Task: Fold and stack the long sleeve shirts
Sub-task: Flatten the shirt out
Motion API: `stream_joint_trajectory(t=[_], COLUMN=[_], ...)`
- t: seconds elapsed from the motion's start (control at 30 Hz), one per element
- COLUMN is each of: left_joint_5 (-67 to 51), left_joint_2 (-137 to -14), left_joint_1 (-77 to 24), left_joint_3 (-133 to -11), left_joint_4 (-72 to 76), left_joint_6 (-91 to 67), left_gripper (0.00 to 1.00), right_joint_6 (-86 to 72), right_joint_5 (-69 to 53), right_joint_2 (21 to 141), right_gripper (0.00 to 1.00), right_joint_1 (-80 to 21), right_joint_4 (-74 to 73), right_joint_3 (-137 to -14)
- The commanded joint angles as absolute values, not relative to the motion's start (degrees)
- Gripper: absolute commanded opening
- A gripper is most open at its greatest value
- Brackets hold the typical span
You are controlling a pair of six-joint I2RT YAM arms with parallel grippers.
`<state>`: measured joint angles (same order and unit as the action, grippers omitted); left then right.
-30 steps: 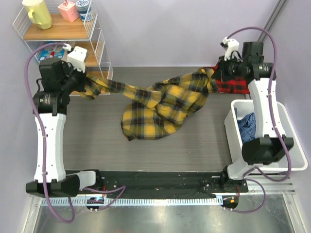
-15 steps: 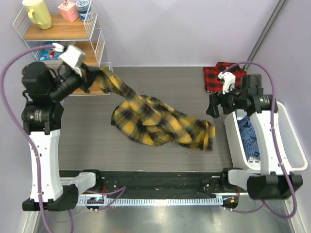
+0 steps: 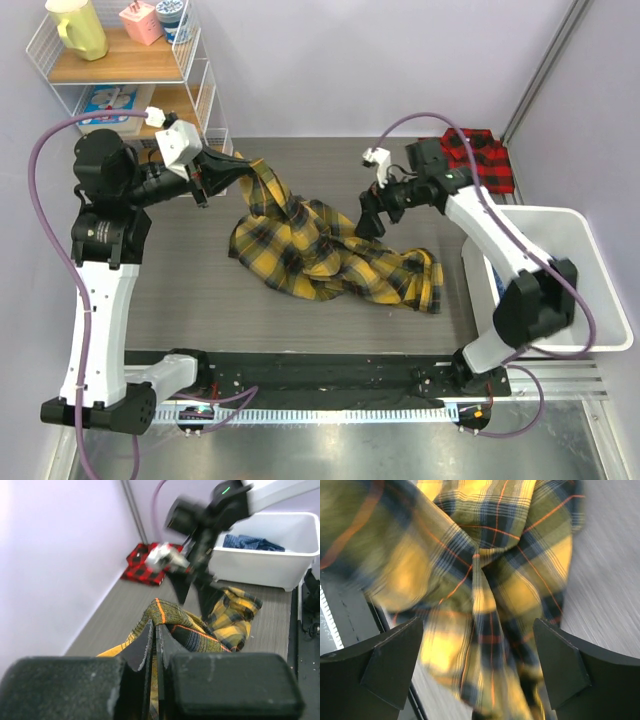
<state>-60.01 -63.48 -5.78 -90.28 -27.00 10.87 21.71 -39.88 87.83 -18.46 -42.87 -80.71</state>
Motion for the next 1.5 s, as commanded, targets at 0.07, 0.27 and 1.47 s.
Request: stream_joint_trajectory(t=[0.07, 0.27, 1.47], left_joint_5=[-66.8, -64.3, -68.7], left_joint_2=[-62.4, -62.7, -71.2], left_joint_1=[-5.9, -5.9, -34.4], left_joint_3=[-91.3, -91.0, -78.5], left_joint_4=[-15.4, -14.0, -29.5], left_joint_6=[6.2, 6.3, 8.1], left_gripper=[0.03, 0.02, 0.21], right_joint_6=[18.7, 18.6, 3.9], right_joint_5=[-44.7, -47.1, -34.8], right_joint_2=[100.2, 103.2, 92.9], right_gripper=[0.93, 0.84, 0.01], right_joint_1=[-20.8, -22.6, -5.9], right_joint_4=[-37.4, -38.9, -38.2], right_joint_3=[-88.5, -89.3, -102.9])
